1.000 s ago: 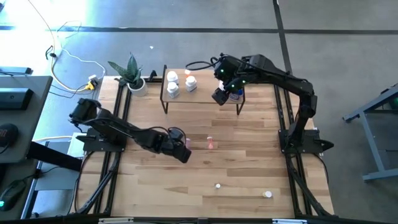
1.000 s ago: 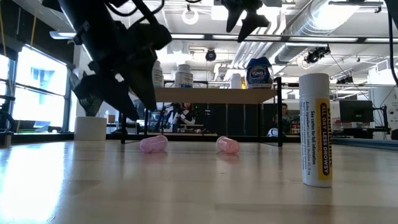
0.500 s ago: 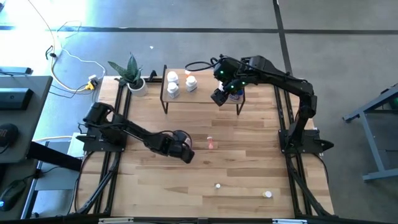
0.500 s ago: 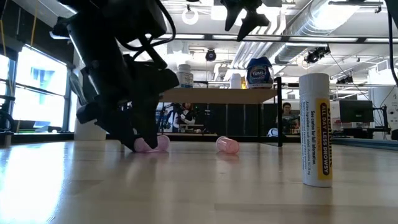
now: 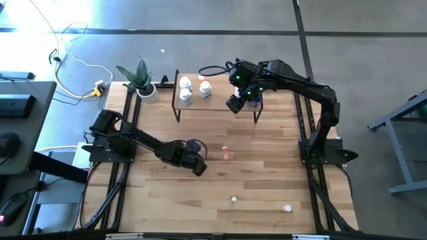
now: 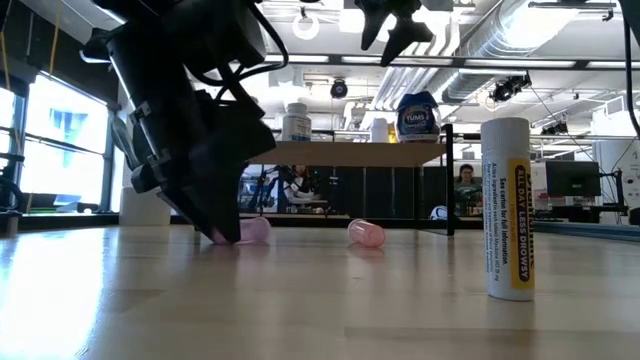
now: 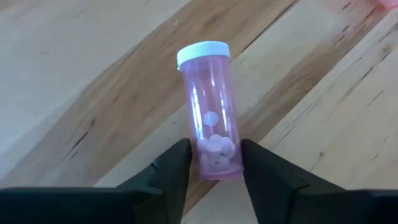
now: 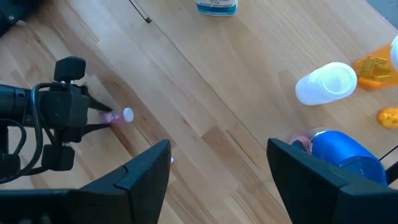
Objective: Pick and place medicine bottles onto shelf by color
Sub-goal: Put the purple pill bottle on the shelf
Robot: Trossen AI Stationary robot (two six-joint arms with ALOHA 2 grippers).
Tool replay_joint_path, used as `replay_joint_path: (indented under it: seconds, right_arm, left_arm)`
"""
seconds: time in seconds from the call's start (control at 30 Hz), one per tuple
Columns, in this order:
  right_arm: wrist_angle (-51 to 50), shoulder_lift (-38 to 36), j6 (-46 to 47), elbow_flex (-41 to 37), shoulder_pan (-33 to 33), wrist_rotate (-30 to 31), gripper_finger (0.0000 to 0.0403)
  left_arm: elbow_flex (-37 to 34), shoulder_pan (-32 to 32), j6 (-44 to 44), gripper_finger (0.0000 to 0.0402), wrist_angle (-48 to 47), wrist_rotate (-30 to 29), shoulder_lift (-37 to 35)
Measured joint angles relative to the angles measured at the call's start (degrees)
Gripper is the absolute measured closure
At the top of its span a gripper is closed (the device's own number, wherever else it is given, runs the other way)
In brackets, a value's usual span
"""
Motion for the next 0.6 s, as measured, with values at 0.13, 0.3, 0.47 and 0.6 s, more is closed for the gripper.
replay_joint_path:
  seconds: [0.13, 0.3, 0.47, 0.6]
  right_arm:
    - [-0.02, 0.0, 0.22, 0.0, 0.0, 0.0, 0.0146]
    - [-0.09, 0.0, 1.05, 0.0, -0.02, -1.49, 0.0146]
    - [-0.11, 0.0, 0.09, 0.0, 0.0, -6.23, 0.0146]
    - [-0.09, 0.0, -0.94, 0.0, 0.0, -9.2, 0.0146]
  left_arm:
    - [0.0, -0.01, 1.34, 0.0302, -0.1, 0.38, -0.05]
    - [0.0, 0.01, 2.91, 0.0309, 0.06, 1.73, -0.13]
    - [-0.12, -0.04, 5.41, 0.0305, 1.01, 4.7, -1.81]
    - [-0.13, -0.01, 7.49, 0.0306, 3.07, 5.21, -4.51]
